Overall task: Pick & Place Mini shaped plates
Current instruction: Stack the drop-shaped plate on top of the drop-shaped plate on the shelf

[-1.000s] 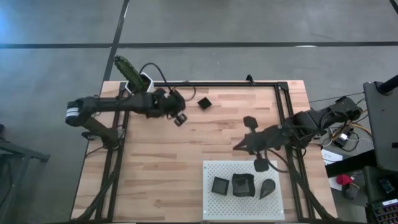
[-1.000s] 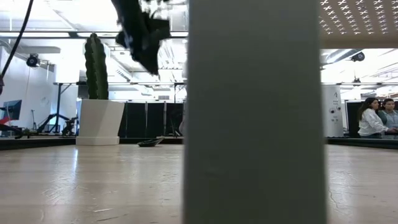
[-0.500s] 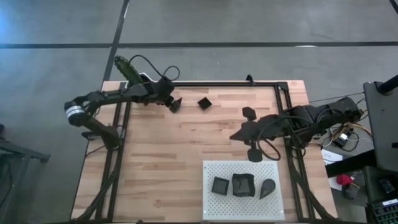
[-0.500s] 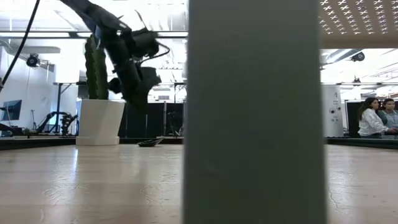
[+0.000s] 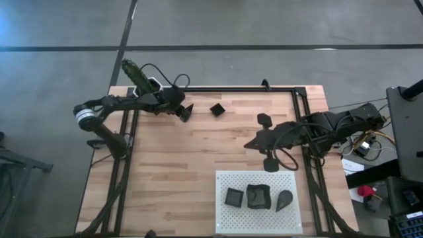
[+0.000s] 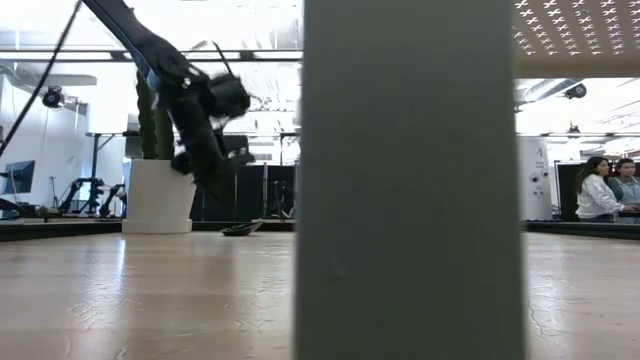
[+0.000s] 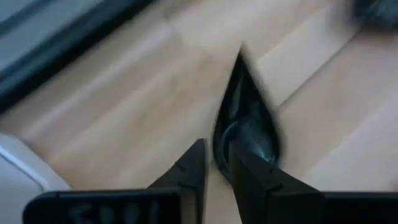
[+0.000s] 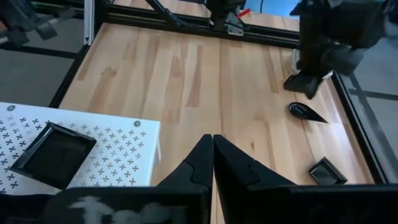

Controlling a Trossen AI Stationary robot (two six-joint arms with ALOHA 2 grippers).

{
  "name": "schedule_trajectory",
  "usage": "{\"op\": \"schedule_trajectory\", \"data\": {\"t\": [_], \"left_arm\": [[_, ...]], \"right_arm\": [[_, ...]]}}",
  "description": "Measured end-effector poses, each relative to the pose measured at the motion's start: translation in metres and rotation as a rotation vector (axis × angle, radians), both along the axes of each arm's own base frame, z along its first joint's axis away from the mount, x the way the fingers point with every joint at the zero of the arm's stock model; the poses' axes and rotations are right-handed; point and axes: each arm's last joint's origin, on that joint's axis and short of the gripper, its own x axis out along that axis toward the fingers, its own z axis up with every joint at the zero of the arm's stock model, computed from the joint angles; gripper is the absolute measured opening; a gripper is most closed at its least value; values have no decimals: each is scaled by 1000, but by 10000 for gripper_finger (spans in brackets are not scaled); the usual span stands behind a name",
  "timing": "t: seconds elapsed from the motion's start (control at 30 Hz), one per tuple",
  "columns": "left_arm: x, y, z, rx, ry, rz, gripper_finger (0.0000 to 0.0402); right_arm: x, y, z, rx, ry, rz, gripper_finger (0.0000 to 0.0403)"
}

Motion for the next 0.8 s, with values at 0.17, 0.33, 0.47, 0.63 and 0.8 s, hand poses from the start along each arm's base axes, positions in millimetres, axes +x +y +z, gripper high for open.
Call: {"op": "schedule_trajectory", "data": {"t": [0.17,0.33,0.47,0.63,0.8], "left_arm": [[7,5,-11,-14,15,7,65],[10,8,-12,-14,11,12,65],[12,9,-18,-11,29,22,65],[15,11,-29,-24,47,24,65],[18,13,-37,-30,53,25,65]], "right_arm": [[0,0,0,1,-1,0,8],[0,0,0,0,-2,0,8],[0,0,0,-11,-2,8,8],[0,0,0,-16,-2,12,8],[0,0,0,-30,-1,21,8]]}}
